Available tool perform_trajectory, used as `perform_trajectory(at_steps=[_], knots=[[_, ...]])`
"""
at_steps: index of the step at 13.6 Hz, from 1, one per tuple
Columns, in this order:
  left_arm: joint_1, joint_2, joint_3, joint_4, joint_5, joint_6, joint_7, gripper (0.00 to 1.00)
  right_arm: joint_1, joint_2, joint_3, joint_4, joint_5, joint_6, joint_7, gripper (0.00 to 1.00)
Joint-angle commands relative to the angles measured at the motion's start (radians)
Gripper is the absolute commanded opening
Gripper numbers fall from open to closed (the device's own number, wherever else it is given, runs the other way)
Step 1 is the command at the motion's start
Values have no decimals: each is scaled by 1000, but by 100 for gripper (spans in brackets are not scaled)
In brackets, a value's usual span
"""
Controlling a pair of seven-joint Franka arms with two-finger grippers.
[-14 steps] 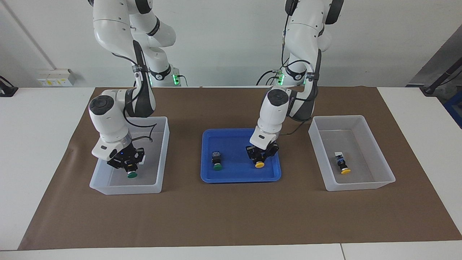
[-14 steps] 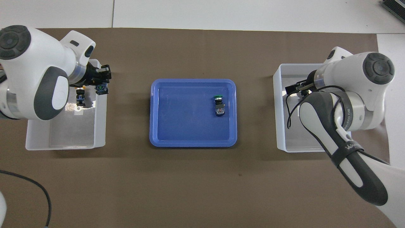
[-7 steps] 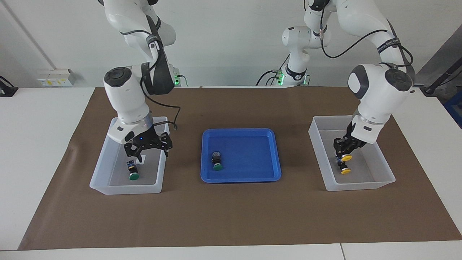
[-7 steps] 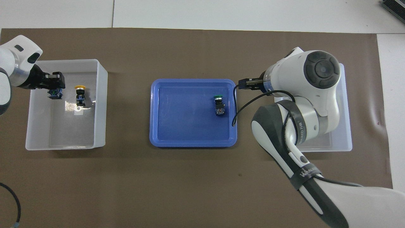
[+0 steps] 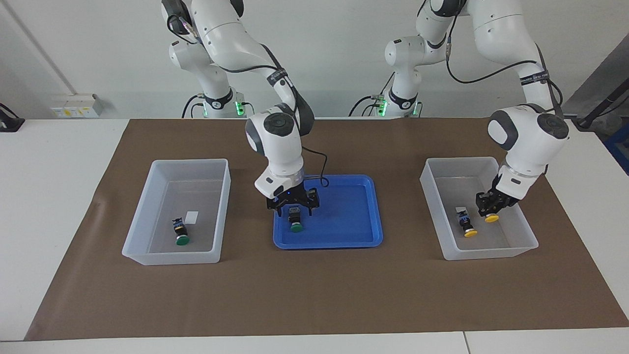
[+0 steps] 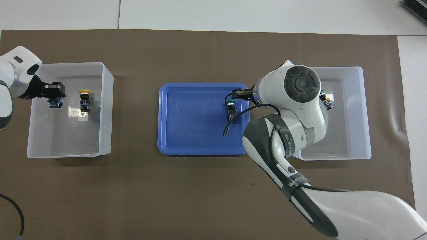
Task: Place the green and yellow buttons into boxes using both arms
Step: 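Grasp the last green button while the left gripper withdraws from its box, then lower the green button into its box and open the right gripper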
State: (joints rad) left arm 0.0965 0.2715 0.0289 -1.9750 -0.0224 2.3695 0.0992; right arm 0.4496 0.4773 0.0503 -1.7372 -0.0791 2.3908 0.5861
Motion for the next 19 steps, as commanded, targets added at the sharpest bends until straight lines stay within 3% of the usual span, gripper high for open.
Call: perform_trajectory(at_steps=[1,2,3,5,6,7,8,9,13,15,19], knots=[[11,-5,-6,-4,13,21,13,70,-3,14,-3,10,-25,-7,15,100],[11,-3,-7,8,13,10,13,92,4,12,-3,-7,-27,-7,17,100],[11,-2,-7,22,13,-4,13,100,9,11,-3,-27,-27,1,17,100],[8,-2,-7,82,13,-88,13,100,9,10,-3,-41,-27,10,18,99],[5,-3,-7,123,13,-152,13,100,12,14,-3,-41,-27,16,18,91],[-1,-6,-7,171,13,-230,11,100,17,14,-3,-41,-27,16,17,74],[-7,-9,-7,224,13,-312,8,100,17,14,-3,-41,-27,13,15,29],[-11,-17,-9,282,13,-405,4,100,18,14,-3,-35,-27,4,18,0],[-55,-46,-18,435,12,-663,-24,100,18,3,-1,21,-21,-47,15,0],[-102,-98,-21,432,12,-693,-79,100,0,-29,-1,50,-16,-96,9,0],[-133,-210,-27,426,10,-814,-79,100,-80,-167,-4,56,-16,-218,-87,0]])
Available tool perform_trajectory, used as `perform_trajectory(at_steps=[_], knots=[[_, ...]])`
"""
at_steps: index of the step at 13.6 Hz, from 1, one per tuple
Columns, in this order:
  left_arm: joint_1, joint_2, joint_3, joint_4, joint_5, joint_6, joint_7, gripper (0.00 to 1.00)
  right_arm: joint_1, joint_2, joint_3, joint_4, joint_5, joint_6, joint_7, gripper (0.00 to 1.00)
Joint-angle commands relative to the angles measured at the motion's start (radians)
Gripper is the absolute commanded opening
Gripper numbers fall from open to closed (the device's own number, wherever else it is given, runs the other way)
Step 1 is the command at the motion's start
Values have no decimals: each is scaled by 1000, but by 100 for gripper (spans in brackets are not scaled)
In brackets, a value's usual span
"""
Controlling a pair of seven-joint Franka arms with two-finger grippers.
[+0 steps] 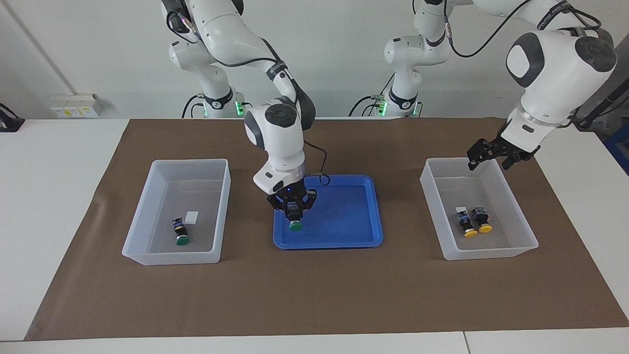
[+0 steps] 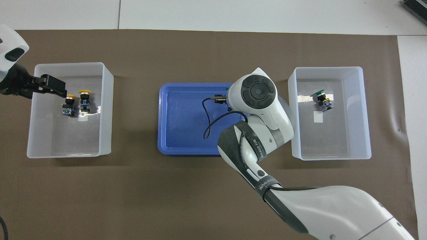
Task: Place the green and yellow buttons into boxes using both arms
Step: 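Lower the green button into its box and open the right gripper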
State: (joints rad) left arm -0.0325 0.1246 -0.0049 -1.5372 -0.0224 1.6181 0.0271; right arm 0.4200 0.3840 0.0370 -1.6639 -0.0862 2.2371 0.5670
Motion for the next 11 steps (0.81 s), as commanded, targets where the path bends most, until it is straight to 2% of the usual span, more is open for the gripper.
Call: perform_trajectory(at_steps=[1,4,6,9,11], knots=[[-4,-95,6,-15,10,-102,0,100,-84,-98,9,-19,-4,-118,-163,0],[-4,-135,6,-26,10,-149,-2,100,-197,-166,11,-45,-1,-247,-407,0],[-3,-140,8,-40,10,-129,5,100,-272,-206,11,-114,0,-275,-584,0],[6,-140,10,-46,10,-97,7,100,-368,-257,11,-258,14,-197,-767,0],[9,-140,10,-46,10,-93,4,100,-420,-287,9,-383,22,-90,-846,0]])
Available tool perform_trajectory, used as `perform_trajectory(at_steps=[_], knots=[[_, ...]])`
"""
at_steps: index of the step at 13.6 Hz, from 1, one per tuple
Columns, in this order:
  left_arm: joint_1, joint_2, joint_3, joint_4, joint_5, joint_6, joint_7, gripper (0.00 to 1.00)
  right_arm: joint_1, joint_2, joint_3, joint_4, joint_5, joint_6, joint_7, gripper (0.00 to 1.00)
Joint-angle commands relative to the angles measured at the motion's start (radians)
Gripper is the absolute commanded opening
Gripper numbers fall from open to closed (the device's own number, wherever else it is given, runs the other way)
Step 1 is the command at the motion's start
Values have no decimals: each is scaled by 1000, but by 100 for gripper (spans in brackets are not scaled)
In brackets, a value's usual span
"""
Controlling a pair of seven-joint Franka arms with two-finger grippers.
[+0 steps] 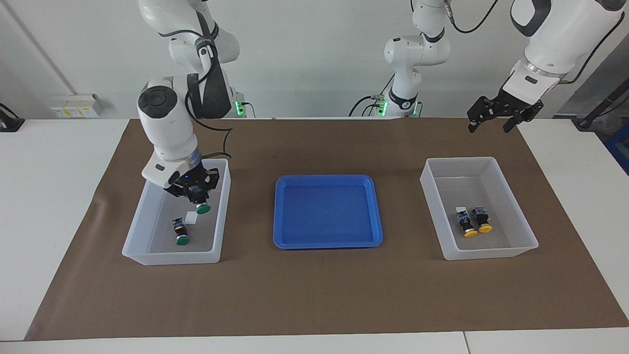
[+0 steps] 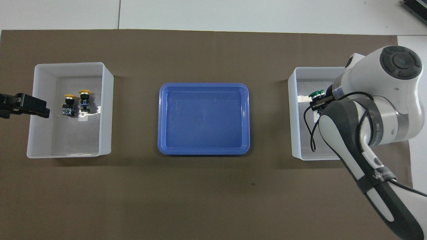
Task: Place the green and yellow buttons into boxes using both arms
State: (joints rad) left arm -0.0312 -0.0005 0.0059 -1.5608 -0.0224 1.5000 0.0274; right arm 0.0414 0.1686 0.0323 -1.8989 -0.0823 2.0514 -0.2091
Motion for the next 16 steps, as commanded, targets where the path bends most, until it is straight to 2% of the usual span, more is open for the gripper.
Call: perform_trajectory(at_steps=[1,4,6,7,8,9,12,13,16], knots=[[8,-15,-1,-22,10,25,2,100,-57,-73,14,-196,19,143,-79,0],[8,-15,-1,-24,10,26,3,100,-66,-61,14,-273,19,254,-75,0],[8,-15,-1,-24,10,26,-6,100,-67,-41,14,-293,21,305,-73,8],[5,-15,-3,-24,10,26,-7,100,-67,-32,14,-293,21,311,-69,36],[-2,-15,0,-24,12,29,-9,100,-66,-31,14,-293,21,311,-59,78],[-3,-13,0,-22,12,46,-9,100,-67,-29,14,-290,21,311,-50,100],[7,-29,-1,-70,12,144,-14,100,-61,-38,15,-247,22,297,-47,100],[7,-36,-1,-96,12,181,-12,100,-55,-47,15,-220,24,291,-14,100],[2,-45,-1,-107,12,180,-4,100,-38,-80,18,-125,21,209,163,100]])
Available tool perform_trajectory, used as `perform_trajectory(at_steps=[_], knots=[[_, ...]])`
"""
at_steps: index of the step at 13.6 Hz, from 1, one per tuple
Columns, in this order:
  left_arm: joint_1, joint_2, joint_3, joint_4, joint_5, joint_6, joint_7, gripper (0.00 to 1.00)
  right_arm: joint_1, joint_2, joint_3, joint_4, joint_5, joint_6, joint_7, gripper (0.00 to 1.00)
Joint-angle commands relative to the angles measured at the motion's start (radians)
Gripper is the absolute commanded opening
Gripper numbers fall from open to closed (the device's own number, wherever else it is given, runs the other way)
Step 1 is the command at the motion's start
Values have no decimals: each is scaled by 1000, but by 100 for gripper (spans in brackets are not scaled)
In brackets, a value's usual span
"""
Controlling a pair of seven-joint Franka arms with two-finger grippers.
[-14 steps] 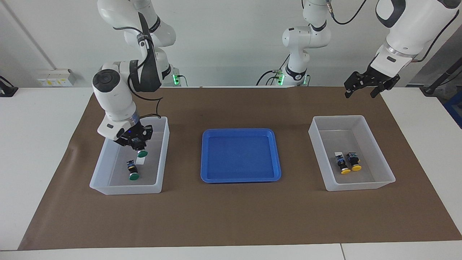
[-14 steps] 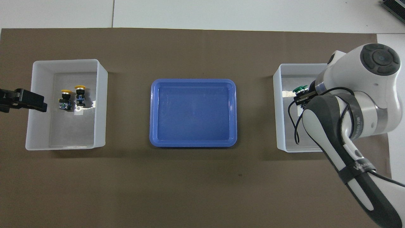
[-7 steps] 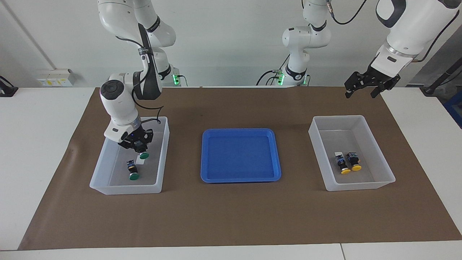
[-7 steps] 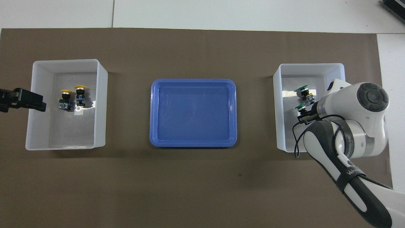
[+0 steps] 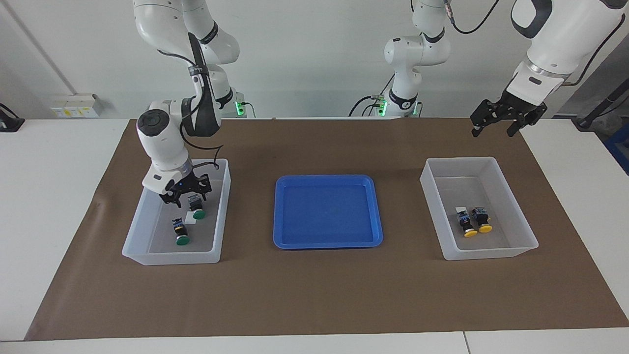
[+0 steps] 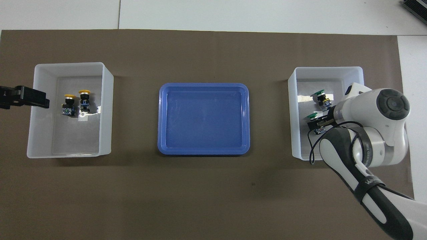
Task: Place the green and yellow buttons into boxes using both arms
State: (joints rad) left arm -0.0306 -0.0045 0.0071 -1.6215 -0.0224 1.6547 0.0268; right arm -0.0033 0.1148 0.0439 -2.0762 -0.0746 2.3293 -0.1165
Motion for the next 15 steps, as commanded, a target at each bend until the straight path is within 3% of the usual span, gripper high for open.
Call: perform_trajectory(at_steps=[1,5,10,12,15], knots=[[4,-42,-3,-46,12,25,-4,100,17,-32,7,94,13,-127,96,100],[6,-42,-3,-46,12,22,-7,100,14,-92,5,217,13,-348,169,100],[8,-42,-3,-46,12,22,-7,100,3,-96,-2,525,25,-744,202,100],[6,-42,-3,-46,12,22,-7,100,2,-115,-7,547,33,-798,227,100],[6,-42,-3,-46,12,22,-7,100,6,-145,-6,489,33,-791,229,100]])
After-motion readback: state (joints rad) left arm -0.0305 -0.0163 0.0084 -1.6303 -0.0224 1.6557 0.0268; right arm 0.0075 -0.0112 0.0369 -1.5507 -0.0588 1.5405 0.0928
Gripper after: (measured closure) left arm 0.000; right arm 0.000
